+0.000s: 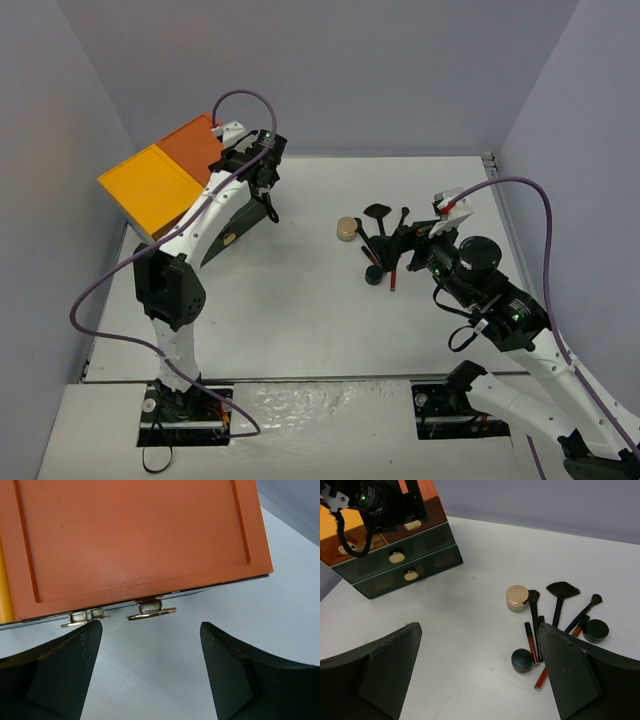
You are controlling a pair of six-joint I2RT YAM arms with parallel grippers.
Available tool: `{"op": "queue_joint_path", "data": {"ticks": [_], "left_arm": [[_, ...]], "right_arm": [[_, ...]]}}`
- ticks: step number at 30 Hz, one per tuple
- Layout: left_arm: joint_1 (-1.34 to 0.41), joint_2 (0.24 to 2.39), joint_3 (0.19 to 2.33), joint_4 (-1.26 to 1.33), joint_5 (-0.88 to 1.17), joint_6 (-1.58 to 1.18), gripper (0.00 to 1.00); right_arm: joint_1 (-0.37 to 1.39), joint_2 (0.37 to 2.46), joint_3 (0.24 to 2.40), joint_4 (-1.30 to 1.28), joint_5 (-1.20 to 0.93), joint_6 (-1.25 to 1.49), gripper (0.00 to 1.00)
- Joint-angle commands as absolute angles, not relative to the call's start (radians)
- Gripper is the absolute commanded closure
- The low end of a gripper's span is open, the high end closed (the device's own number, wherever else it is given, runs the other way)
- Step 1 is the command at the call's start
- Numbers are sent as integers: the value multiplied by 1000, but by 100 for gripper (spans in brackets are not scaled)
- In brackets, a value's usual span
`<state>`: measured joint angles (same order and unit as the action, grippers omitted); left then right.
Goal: Organize the makeup
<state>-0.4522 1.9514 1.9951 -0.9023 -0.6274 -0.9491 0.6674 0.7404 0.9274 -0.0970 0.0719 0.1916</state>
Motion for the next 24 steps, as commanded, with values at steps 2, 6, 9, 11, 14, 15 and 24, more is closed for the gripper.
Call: {"op": "queue_joint_path", "data": {"ticks": [2,6,9,11,14,15,24], "left_arm": [[-453,2004,2124,-997,-706,-1059,27],[-453,2037,2161,-1030,-715,-1078,30],[-451,2051,2180,-1064,-730,-1106,32],[-451,2049,2177,-1066,-751,-1108,36],[-443,2049,2182,-1067,-752,-1107,37],[-439,2049,2184,-1068,-752,-1108,38],[-422,2049,2203,-1059,-737,-1077,49]], "right_arm": [[661,694,902,-41,83,172,0],[660,663,884,-46,81,169,0],[658,648,873,-46,81,167,0],[659,642,869,-49,85,167,0],[660,634,860,-48,89,165,0],[660,634,857,-48,89,165,0],[659,639,857,-48,81,161,0]]}}
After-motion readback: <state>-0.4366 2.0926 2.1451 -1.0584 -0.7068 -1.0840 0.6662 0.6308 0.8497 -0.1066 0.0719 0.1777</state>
